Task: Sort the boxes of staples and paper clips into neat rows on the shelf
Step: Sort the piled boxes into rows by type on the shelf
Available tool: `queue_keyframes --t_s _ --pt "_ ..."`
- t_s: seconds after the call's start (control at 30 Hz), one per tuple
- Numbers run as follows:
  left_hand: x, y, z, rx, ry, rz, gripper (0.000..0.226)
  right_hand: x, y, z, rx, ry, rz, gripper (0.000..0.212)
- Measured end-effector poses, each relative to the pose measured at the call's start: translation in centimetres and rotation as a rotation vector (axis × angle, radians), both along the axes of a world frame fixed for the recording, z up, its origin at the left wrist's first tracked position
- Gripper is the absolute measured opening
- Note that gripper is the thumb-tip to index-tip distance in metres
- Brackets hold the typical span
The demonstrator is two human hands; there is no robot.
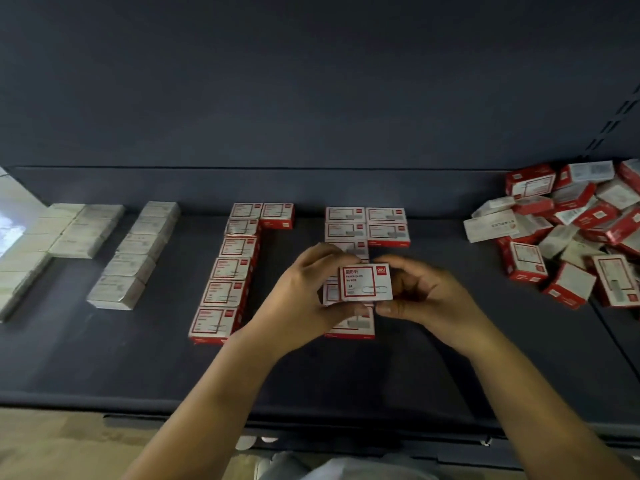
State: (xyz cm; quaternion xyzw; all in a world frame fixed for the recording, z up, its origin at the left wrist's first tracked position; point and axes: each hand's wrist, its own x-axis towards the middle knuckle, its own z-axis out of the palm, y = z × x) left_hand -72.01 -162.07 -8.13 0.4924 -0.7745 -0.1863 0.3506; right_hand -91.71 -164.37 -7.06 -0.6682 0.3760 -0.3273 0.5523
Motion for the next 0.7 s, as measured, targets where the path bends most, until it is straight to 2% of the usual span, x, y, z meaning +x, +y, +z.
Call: queue_keyframes --t_s 0.17,0.3,0.4,0.57,0.7 --pt "3.3 -0.9 -0.6 0.000 0.028 0.047 0.049 2.8 -0.9 -0.3 -0.074 0.155 -0.067 0.048" --pt "5.9 -2.7 -1.2 0.098 0.030 0.181 0.051 4.6 -1.3 -0.1 -0.113 0.148 -0.164 0.036" --pt "7.2 -4.4 -1.5 0.115 -0.116 0.304 0.055 5.6 -1.2 0.0 -0.122 0.158 -0.194 0.035" --pt "9.0 -6.8 -2.7 0.226 -0.479 0.398 0.051 6.1 -0.8 -0.4 -0.128 0.173 -0.214 0.037" --pt "9.0 -7.2 -3.3 0.181 -0.542 0.437 0.042 5.8 -0.4 -0.8 -0.124 0.171 -0.255 0.042"
